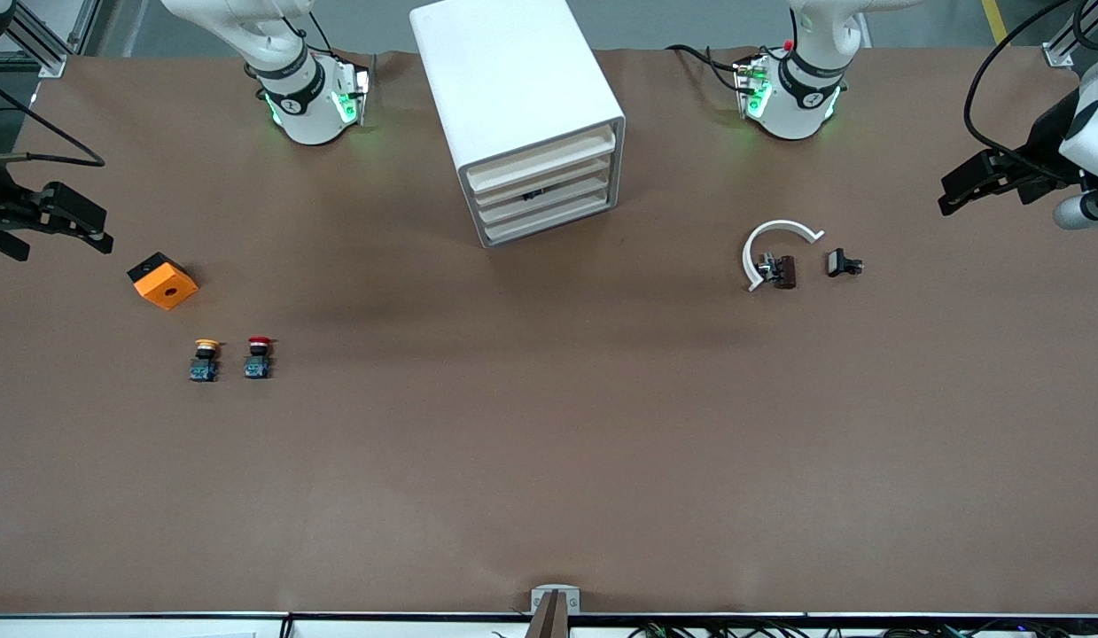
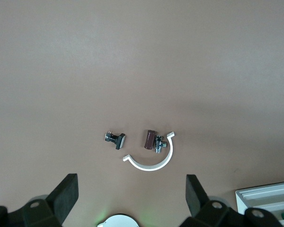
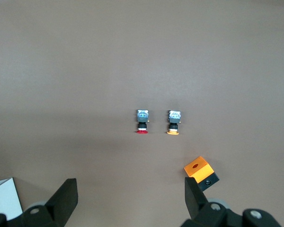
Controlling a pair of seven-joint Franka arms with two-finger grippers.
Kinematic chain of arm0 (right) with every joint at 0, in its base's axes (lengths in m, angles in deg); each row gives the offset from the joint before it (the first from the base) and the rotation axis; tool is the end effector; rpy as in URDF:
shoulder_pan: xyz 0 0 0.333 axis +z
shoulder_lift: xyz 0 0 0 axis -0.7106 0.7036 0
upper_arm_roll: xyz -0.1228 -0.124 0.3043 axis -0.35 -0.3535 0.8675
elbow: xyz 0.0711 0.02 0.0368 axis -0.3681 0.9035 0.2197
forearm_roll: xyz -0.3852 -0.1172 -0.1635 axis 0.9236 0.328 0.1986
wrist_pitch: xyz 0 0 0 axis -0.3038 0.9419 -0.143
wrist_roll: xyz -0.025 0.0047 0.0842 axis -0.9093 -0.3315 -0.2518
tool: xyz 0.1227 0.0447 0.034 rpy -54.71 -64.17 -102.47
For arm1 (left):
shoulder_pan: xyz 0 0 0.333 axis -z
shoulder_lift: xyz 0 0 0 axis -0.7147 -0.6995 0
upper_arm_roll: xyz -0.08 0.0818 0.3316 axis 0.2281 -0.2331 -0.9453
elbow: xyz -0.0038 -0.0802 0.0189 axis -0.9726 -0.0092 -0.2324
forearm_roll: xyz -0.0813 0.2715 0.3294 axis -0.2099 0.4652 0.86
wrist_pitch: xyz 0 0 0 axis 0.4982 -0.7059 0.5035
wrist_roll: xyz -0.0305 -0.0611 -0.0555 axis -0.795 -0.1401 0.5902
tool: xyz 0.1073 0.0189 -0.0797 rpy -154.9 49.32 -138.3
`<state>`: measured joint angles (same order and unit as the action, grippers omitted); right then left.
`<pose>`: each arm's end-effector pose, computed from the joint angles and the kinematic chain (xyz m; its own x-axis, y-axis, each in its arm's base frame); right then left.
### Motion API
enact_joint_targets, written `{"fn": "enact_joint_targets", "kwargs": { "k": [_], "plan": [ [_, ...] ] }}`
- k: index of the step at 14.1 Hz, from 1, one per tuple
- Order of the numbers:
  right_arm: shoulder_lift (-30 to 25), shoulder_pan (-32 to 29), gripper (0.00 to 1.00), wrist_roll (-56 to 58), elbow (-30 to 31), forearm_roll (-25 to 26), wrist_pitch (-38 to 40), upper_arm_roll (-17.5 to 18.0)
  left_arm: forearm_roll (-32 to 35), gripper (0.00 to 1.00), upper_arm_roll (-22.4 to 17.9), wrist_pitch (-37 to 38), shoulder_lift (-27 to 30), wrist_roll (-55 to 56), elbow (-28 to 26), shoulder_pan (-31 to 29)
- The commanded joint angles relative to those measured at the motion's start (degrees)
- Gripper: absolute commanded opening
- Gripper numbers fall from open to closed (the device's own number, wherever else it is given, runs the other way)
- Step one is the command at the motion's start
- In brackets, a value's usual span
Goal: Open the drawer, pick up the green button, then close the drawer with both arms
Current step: 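Reach the left gripper toward the white drawer cabinet's drawer handle, then grasp the drawer handle with the left gripper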
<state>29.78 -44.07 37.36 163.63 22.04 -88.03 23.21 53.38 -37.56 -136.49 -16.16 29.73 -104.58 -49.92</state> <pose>0.6001 -0.0203 0.6417 0.9947 0.0965 0.0353 0.0959 -0.9952 0.0168 0.5660 -0.0379 0.6486 0.9895 0.1325 -0.0582 0.1317 -0.9911 -0.0166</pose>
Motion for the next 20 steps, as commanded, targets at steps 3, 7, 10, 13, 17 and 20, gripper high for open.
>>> {"fn": "enact_joint_targets", "kwargs": {
  "k": [3,7,10,13,17,20],
  "plan": [
    [0.23,-0.33,1.00,0.35,-1.22,-0.87,0.31,-0.08,0.27,1.00,0.20,1.50,-0.59,0.25,1.74,-0.09],
    [0.23,-0.33,1.00,0.35,-1.31,-0.87,0.31,-0.08,-0.34,1.00,0.28,1.41,-4.96,0.34,1.74,0.08],
    [0.23,-0.33,1.00,0.35,-1.40,-0.87,0.31,-0.08,-0.78,1.00,0.37,0.62,-13.03,0.60,2.96,1.92],
    [0.23,-0.33,1.00,0.35,-1.40,-0.87,0.31,-0.08,-1.74,1.00,0.28,-1.92,-21.31,3.83,5.95,5.07],
    [0.23,-0.42,1.00,0.26,-1.66,-1.05,0.04,-0.17,-5.08,1.00,0.37,-4.04,-28.43,23.06,6.57,9.92],
    [0.23,-0.51,1.00,0.26,-1.75,-1.22,0.04,-0.08,-10.69,1.00,0.37,-6.76,-33.09,39.99,6.57,14.31]
  ]
}}
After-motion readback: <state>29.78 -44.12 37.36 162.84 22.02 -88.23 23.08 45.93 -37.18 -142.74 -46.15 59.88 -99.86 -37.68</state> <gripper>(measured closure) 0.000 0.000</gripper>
